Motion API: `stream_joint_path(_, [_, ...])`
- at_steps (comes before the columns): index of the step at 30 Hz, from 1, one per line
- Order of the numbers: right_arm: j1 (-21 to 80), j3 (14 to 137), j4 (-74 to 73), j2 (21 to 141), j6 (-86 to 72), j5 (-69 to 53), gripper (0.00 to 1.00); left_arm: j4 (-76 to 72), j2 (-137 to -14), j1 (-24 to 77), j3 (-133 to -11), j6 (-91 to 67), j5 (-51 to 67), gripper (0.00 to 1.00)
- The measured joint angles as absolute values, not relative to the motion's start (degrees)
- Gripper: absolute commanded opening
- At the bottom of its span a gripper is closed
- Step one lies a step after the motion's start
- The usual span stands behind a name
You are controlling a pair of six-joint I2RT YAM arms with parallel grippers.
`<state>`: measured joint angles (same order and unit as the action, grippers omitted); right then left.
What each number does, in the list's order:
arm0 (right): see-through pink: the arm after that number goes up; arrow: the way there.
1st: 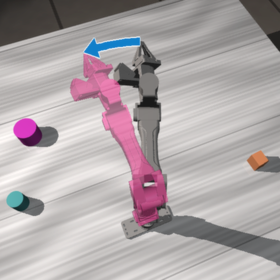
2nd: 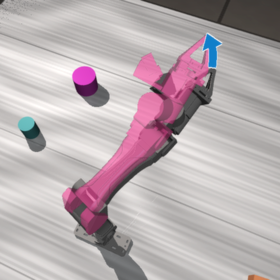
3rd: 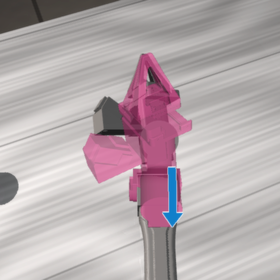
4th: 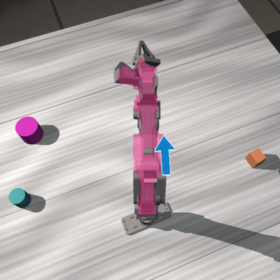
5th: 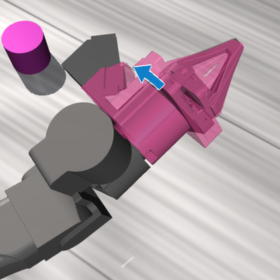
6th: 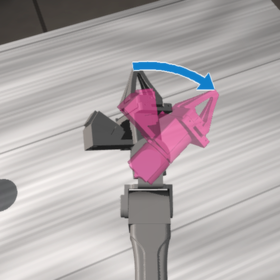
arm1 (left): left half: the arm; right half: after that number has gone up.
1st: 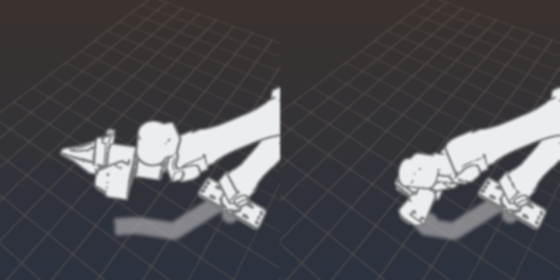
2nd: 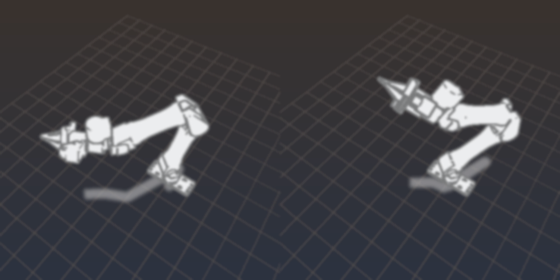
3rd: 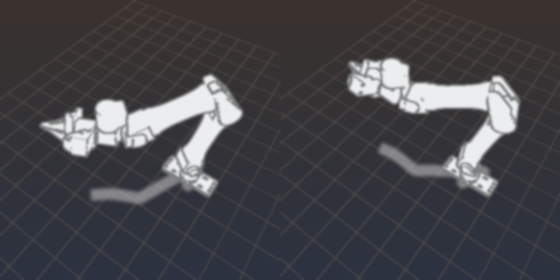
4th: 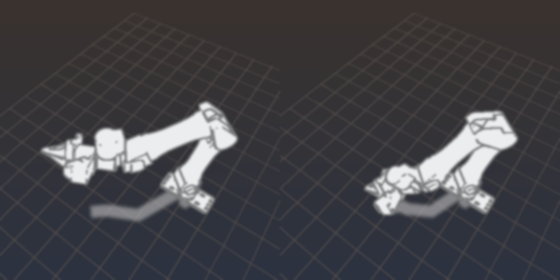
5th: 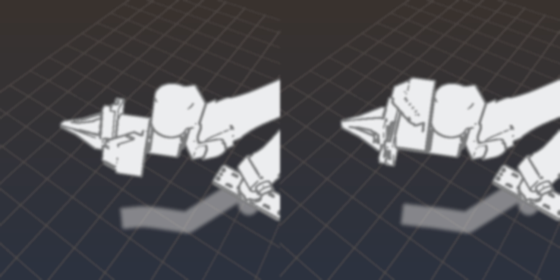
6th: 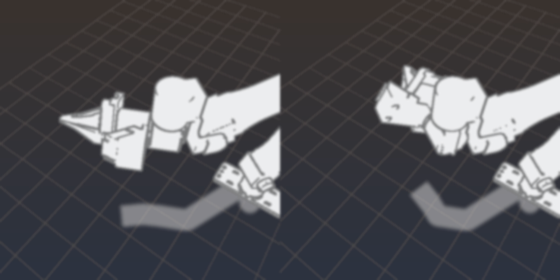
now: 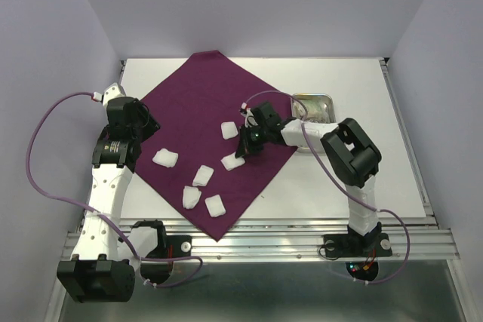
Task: Prepare the surgical pack
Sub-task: Adjust the medical item in the surgical kit.
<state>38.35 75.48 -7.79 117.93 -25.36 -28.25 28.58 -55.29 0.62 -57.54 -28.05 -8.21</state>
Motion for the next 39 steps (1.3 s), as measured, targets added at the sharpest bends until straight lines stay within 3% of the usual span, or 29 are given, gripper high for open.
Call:
stream_joint_path(8, [38.72, 62.67, -4.43, 106.15, -43.18, -19.88, 0.01, 28.6, -55.11, 0.62, -57.54, -28.03, -8.21, 0.54])
stream_joint_path(14, [40.84, 53.74, 0.64, 100.86, -57.06, -14.59, 0.09, 28.58, -54.59, 0.62, -57.54, -28.03, -8.12, 0.54])
stream_joint_path(17, [43.18, 50.65, 2.2, 99.66, -62.3, -11.84, 0.25, 28.53, -54.59, 0.62, -57.36, -28.03, -7.92, 0.54])
stream_joint_path(18, [43.9, 50.17, 2.31, 99.61, -64.47, -11.03, 0.4, 28.56, -54.59, 0.62, -57.34, -28.03, -7.84, 0.54])
stream_joint_path(21, [45.5, 49.74, 3.01, 99.61, -67.4, -9.76, 0.52, 28.53, -54.61, 0.62, -57.17, -28.03, -7.66, 0.54])
stream_joint_path(31, [46.19, 53.36, -2.42, 99.61, -60.03, -6.61, 0.69, 28.49, -55.4, 0.62, -57.12, -27.92, -7.55, 0.54])
stream_joint_path(39, [46.19, 61.87, -10.39, 101.65, -43.59, -4.12, 0.71, 28.47, -55.44, 0.62, -57.12, -27.9, -7.6, 0.54])
